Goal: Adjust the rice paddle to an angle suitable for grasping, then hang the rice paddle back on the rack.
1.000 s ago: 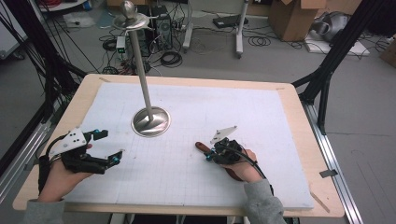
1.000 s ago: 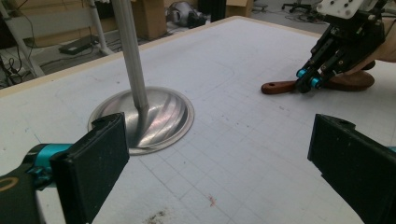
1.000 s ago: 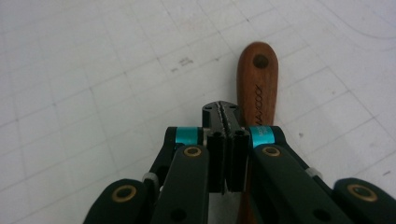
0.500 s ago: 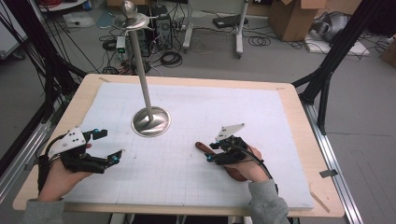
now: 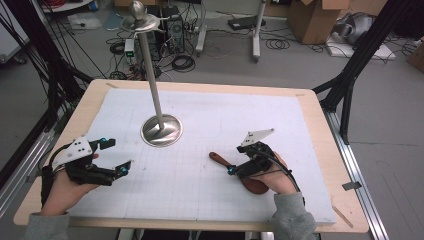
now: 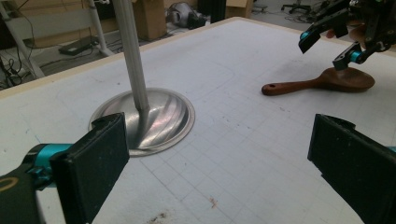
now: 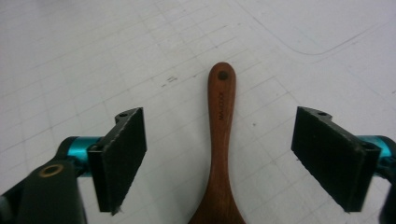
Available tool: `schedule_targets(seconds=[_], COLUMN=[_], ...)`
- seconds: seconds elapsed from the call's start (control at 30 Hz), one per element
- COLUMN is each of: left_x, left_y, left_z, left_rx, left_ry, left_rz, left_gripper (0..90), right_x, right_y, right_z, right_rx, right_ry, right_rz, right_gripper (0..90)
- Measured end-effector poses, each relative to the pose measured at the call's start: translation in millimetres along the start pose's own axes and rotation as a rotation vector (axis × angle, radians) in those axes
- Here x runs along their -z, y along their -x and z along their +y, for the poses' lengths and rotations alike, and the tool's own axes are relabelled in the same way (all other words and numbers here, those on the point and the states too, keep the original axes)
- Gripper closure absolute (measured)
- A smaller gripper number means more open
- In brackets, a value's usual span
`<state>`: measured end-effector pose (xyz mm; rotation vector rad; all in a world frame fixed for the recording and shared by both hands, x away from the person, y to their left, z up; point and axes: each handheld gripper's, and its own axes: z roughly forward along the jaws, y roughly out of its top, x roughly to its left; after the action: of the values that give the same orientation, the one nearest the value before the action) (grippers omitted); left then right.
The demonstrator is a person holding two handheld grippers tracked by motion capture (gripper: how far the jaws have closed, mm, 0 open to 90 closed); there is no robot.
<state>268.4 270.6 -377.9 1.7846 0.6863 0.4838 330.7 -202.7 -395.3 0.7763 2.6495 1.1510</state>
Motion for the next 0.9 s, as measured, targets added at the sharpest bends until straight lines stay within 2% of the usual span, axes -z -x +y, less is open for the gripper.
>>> schedule_targets(seconds=[0.3,0.57,0.7,0.9], left_x=[0.0,-1.5,-1.2,-2.8], left_y=[0.0,1.4,-0.5,0.3], left_z=[-0.1,-0.5,-1.0,-1.9], left_rx=[0.0,-0.002,-0.001,0.002], left_ry=[-0.001,-0.005,-0.006,-0.012], left_rz=[0.002,-0.001,0.001,-0.002], left_gripper=[5.9,5.8,5.9,5.9], right_x=[-0.9,-0.7,-3.7,-10.6], right_y=[-1.0,2.3,2.6,4.0], right_z=[-1.7,-4.5,-4.7,-7.0], right_rx=[0.028,0.011,0.001,-0.007], right_ry=[-0.032,-0.066,-0.083,-0.136], right_rz=[0.011,-0.016,-0.01,-0.016], right_gripper=[15.0,14.7,14.4,13.7])
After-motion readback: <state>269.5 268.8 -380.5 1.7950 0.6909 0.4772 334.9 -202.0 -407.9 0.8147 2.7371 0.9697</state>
